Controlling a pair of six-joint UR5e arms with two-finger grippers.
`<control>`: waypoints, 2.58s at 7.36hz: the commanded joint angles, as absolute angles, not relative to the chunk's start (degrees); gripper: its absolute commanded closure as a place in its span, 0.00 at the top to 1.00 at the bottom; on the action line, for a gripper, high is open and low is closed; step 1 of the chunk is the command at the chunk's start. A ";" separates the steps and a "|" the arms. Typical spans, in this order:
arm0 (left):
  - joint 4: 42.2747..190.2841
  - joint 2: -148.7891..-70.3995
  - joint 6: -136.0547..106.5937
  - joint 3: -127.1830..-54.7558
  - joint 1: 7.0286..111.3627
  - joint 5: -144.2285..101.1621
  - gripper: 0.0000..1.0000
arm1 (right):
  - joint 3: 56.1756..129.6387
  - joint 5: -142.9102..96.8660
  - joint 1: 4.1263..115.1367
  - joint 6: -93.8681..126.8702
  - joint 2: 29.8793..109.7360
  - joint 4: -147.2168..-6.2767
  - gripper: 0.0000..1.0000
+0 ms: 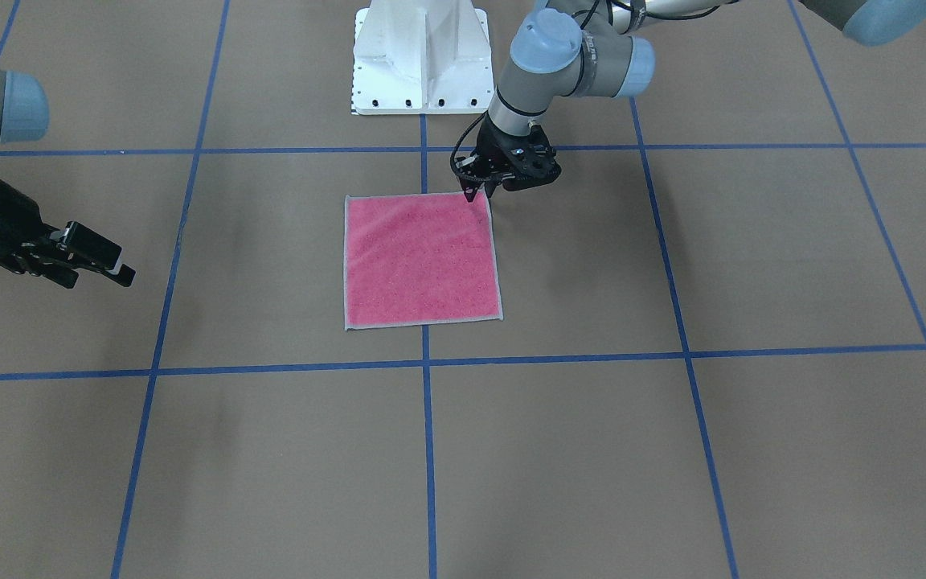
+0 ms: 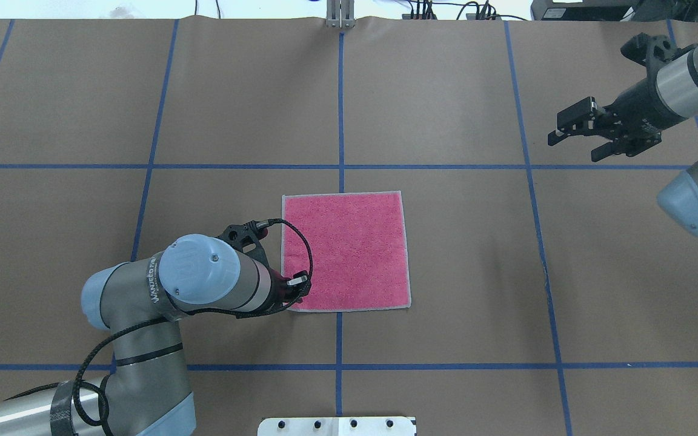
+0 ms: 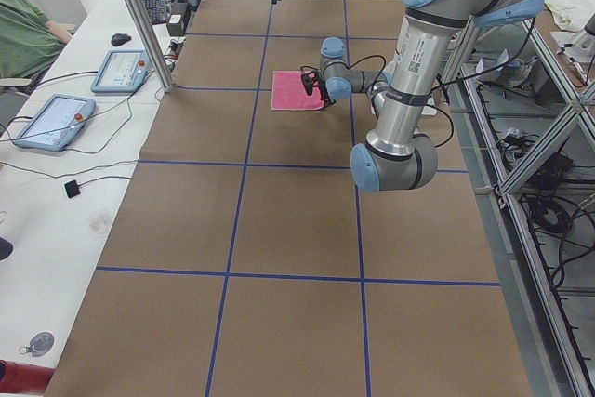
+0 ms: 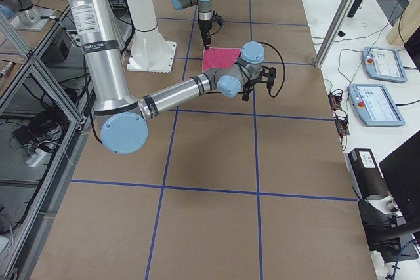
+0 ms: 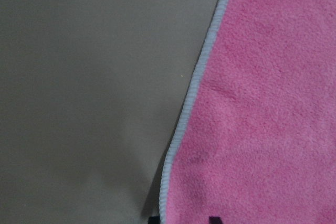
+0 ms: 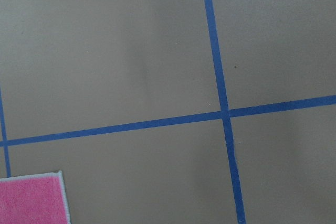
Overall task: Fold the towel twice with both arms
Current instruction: 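Pinch the towel edge nearest the left gripper with the left gripper, then lower the right gripper onto the towel edge nearest it and pinch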
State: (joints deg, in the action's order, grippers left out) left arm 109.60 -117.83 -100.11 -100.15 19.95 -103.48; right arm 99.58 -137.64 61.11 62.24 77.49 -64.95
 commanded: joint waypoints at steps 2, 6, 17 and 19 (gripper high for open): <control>109.60 -117.68 -100.11 -100.11 19.86 -103.45 0.42 | 99.58 -137.64 61.17 61.96 77.70 -65.04 0.99; 109.60 -117.60 -100.11 -100.11 19.78 -103.45 0.42 | 99.67 -137.64 61.17 61.87 77.78 -64.95 0.99; 109.42 -118.13 -105.91 -102.04 19.69 -102.92 0.00 | 102.65 -133.02 50.83 79.40 72.97 -65.04 0.99; 109.42 -118.13 -106.00 -102.22 19.69 -102.92 0.00 | 104.32 -122.66 40.57 84.95 71.99 -65.13 0.99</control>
State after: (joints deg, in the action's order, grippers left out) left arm 109.42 -118.18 -105.92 -102.11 19.67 -102.92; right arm 103.35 -128.58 46.71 80.39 72.69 -65.10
